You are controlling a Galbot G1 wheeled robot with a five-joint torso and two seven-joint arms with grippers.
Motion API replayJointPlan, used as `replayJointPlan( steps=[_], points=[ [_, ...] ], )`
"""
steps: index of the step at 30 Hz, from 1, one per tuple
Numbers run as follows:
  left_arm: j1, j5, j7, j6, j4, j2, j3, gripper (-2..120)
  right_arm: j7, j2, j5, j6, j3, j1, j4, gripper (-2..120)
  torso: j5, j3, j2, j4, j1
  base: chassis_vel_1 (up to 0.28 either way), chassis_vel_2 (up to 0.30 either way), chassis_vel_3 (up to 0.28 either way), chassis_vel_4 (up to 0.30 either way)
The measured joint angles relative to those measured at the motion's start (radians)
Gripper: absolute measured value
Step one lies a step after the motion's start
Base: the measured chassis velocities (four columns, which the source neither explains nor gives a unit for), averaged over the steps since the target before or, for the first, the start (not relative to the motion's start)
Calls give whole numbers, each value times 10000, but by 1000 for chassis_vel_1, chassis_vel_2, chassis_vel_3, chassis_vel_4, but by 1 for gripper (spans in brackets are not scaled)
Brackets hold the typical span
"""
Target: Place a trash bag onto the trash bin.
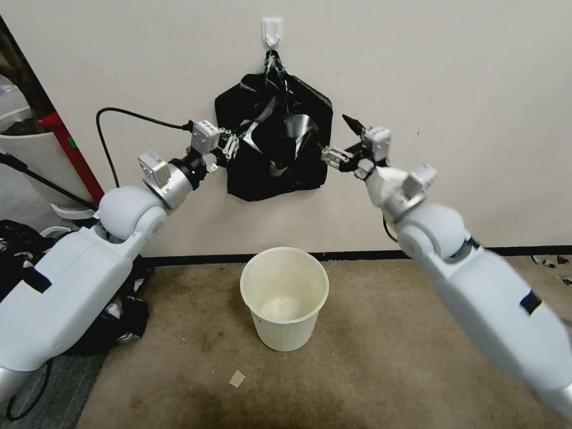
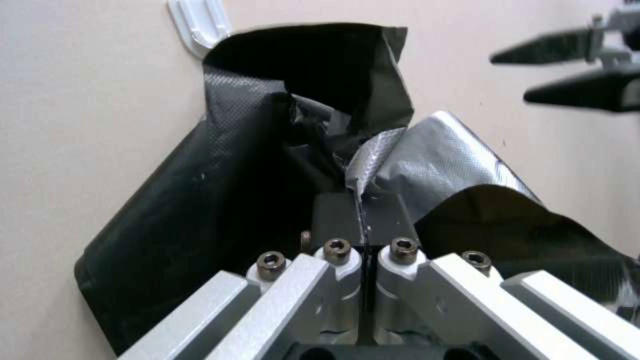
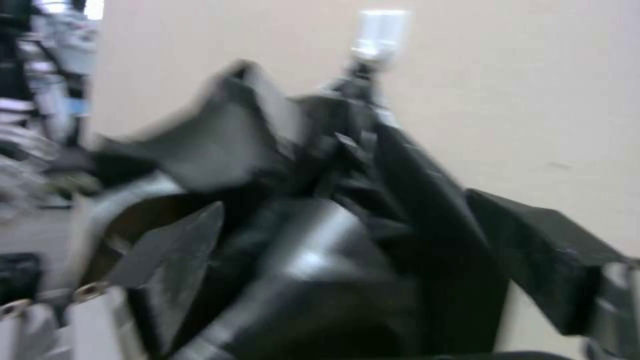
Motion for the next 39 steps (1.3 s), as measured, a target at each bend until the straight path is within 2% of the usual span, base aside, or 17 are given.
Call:
replayJointPlan(
  steps=[3, 7, 11, 14, 19, 22, 26, 28, 30, 32, 34, 35, 38, 39],
  points=[
    [90, 11, 0, 0, -46, -19, -22, 0, -291, -105, 427, -530, -350, 528, 125, 99, -1, 0, 0, 0, 0, 0, 0, 0, 0],
    [202, 16, 0, -4, -130, -39, -59, 0, -815, -105, 77, -1193, -706, 1088, 33, 100, -1, 0, 0, -1, 0, 0, 0, 0, 0],
    [244, -8, -2, -14, -196, -32, -102, 0, -1075, 76, -837, -1775, -979, 1553, -279, 100, 0, 0, 0, -1, 0, 0, 0, 0, 0],
    [251, -50, -15, -21, -219, -29, -118, 0, -1179, 393, -2249, -2181, -1146, 1922, -868, 100, -2, 0, 0, 2, 0, 0, 0, 0, 0],
    [256, -67, -17, -29, -219, -36, -130, 0, -1884, 462, -3002, -2405, -1127, 2046, -1190, 96, 0, 0, 0, -1, 1, 0, 0, 0, 0],
    [275, -133, -18, -39, -217, -41, -157, 0, -2863, 418, -3482, -2628, -940, 2044, -1168, 88, 0, 0, 0, -1, 0, 0, 0, 0, 0],
    [279, -200, -20, -45, -203, -76, -172, 0, -3526, 398, -4114, -2655, -797, 2002, -1159, 71, 0, 0, 0, -1, 0, 0, 0, 0, 0],
    [274, -215, -21, -45, -197, -88, -173, 0, -3590, 401, -4287, -2655, -762, 1995, -1165, 68, 0, 0, 0, -1, 0, 0, 0, 0, 0],
    [235, -252, -23, -47, -165, -112, -173, 0, -3680, 427, -4922, -2609, -642, 1960, -1202, 57, 0, 0, 0, -1, 0, 0, 0, 0, 0],
    [227, -257, -23, -47, -158, -115, -173, 0, -3683, 432, -5050, -2582, -614, 1944, -1210, 53, 0, 0, 0, -1, 1, 0, 0, 0, 0],
    [195, -292, -27, -47, -132, -123, -170, 0, -3711, 429, -5544, -2438, -468, 1834, -1224, 41, 1, 0, 0, -1, 0, 0, 0, 0, 0],
    [195, -292, -27, -47, -132, -123, -170, 0, -3711, 429, -5544, -2438, -468, 1834, -1224, 41, 1, 0, 0, -1, 0, 0, 0, 0, 0],
    [170, -337, -35, -47, -93, -153, -170, 0, -3755, 375, -5729, -2251, -345, 1667, -1204, 28, 1, -1, 0, -1, 0, 0, 0, 0, 0],
    [170, -337, -35, -47, -93, -153, -170, 0, -3755, 375, -5729, -2251, -345, 1667, -1204, 28, 1, -1, 0, -1, 0, 0, 0, 0, 0]
  ],
)
